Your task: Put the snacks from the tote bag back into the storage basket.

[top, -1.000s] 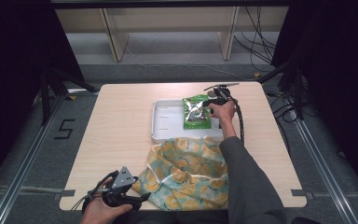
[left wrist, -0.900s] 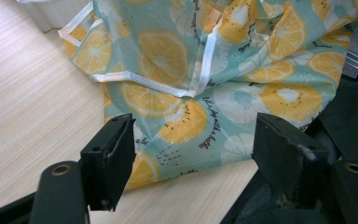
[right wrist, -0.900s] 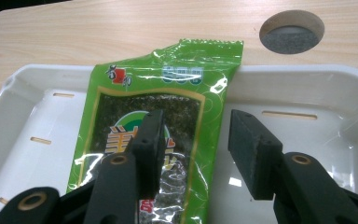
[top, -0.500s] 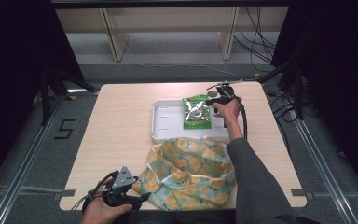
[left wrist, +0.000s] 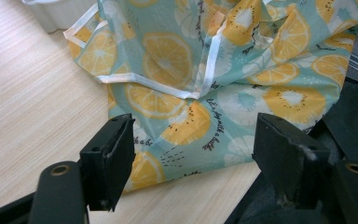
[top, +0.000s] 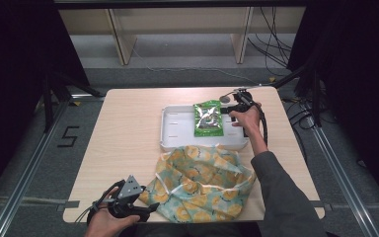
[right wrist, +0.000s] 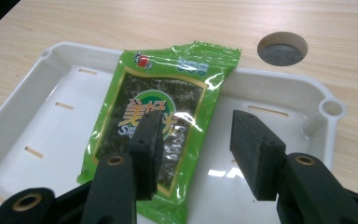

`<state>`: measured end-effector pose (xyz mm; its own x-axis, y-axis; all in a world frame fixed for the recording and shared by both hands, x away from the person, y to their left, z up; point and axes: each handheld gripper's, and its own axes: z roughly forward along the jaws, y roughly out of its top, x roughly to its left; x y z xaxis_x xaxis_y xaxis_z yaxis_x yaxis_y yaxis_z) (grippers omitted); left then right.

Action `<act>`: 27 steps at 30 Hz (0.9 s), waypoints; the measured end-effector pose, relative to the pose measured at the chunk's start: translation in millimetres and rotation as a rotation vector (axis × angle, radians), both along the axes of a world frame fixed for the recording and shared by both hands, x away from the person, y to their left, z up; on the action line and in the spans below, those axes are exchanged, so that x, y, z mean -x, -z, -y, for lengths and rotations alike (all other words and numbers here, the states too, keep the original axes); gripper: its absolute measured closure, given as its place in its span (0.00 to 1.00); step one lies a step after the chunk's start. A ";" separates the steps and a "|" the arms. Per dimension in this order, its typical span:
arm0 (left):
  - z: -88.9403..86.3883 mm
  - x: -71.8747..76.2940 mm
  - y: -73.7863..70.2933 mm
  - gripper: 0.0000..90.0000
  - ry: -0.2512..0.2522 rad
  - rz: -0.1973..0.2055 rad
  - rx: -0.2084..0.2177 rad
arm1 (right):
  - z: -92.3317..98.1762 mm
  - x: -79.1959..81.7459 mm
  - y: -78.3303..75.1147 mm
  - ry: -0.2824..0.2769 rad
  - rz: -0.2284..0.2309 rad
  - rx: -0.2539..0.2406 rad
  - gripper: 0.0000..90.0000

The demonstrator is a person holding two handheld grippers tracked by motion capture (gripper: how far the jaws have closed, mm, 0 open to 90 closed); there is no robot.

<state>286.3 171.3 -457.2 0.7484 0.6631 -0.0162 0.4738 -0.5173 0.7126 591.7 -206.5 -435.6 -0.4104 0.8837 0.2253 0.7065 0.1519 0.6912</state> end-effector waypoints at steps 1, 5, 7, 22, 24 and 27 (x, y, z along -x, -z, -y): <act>-0.1 -0.1 -0.1 0.32 0.001 0.000 -0.001 | -1.3 2.4 -1.0 0.014 -0.017 -0.015 0.61; -0.3 -0.2 0.1 0.32 -0.002 0.000 -0.001 | 0.4 7.6 -6.9 -0.022 0.000 0.012 0.60; -0.1 -0.2 0.1 0.32 -0.003 0.001 0.002 | -2.8 14.0 -12.3 -0.004 -0.043 -0.001 0.60; -1.7 -1.6 -0.1 0.32 -0.009 0.001 -0.003 | 3.6 38.7 -23.4 -0.066 -0.024 0.027 0.58; -2.2 -1.5 -0.1 0.32 -0.008 0.001 -0.007 | 5.1 41.2 -24.5 -0.089 0.000 0.017 0.57; -1.9 -1.4 0.6 0.32 -0.025 -0.002 -0.002 | 1.2 49.6 -26.4 -0.095 -0.004 -0.024 0.56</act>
